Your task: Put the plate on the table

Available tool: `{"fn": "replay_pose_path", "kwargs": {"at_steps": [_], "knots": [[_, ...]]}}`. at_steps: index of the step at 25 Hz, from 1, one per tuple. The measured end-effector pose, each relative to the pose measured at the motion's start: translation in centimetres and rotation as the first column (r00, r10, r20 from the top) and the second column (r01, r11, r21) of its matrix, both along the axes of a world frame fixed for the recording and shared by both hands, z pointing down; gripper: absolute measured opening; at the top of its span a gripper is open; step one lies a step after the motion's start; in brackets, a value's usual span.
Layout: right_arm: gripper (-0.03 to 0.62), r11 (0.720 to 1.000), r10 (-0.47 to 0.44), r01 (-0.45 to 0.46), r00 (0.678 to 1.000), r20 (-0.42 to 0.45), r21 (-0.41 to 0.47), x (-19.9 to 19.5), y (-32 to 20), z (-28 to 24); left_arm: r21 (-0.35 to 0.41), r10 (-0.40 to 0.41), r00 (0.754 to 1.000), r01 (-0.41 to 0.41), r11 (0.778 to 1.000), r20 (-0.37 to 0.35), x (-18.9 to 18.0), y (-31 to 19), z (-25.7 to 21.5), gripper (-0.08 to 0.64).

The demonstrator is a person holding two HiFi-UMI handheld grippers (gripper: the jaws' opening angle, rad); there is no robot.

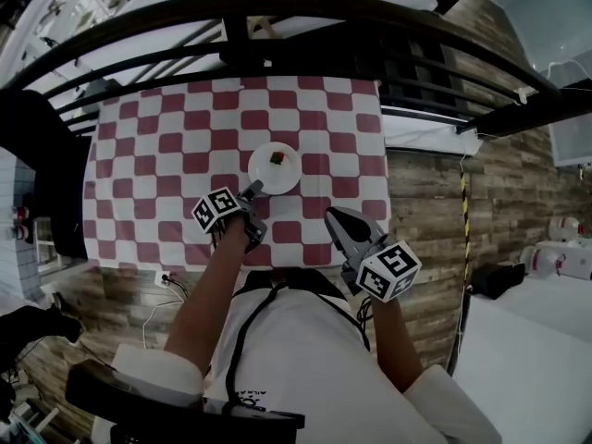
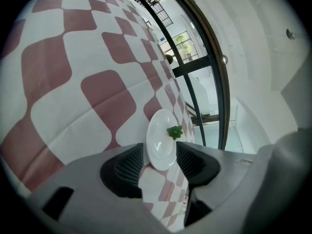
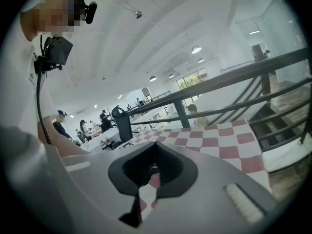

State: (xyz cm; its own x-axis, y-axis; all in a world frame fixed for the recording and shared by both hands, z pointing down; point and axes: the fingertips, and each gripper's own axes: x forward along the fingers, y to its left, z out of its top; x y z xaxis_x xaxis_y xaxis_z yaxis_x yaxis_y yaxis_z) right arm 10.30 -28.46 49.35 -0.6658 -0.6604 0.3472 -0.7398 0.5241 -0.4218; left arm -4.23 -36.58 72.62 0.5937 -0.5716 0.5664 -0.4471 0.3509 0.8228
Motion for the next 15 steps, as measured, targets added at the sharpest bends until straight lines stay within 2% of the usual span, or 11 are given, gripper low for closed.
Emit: {"fn": "replay_pose_path", "kwargs": {"at_steps": [6, 9, 10, 15], "knots": [[0.008, 0.999, -0.027, 0.026, 1.000, 0.014, 0.029, -0.9, 0.0, -0.7, 0.070, 0.035, 0.999, -0.034, 0.997, -0.013, -0.7, 1.1, -3.3, 0.148], [0.008, 0.998, -0.038, 0.037, 0.999, 0.026, 0.042, -1.3, -0.2, -1.0, 0.135, 0.080, 0.997, -0.081, 0.988, 0.011, -1.0, 1.7, -5.6, 0.130], [0.008, 0.998, -0.041, 0.040, 0.999, 0.031, 0.046, -1.3, -0.2, -1.2, 0.156, 0.089, 0.996, -0.092, 0.983, 0.025, -1.2, 1.9, -6.4, 0.104], [0.008, 0.997, -0.050, 0.047, 0.998, 0.050, 0.066, -1.6, -0.5, -2.0, 0.242, 0.098, 0.993, -0.111, 0.964, 0.062, -2.6, 2.6, -10.0, 0.035]]}}
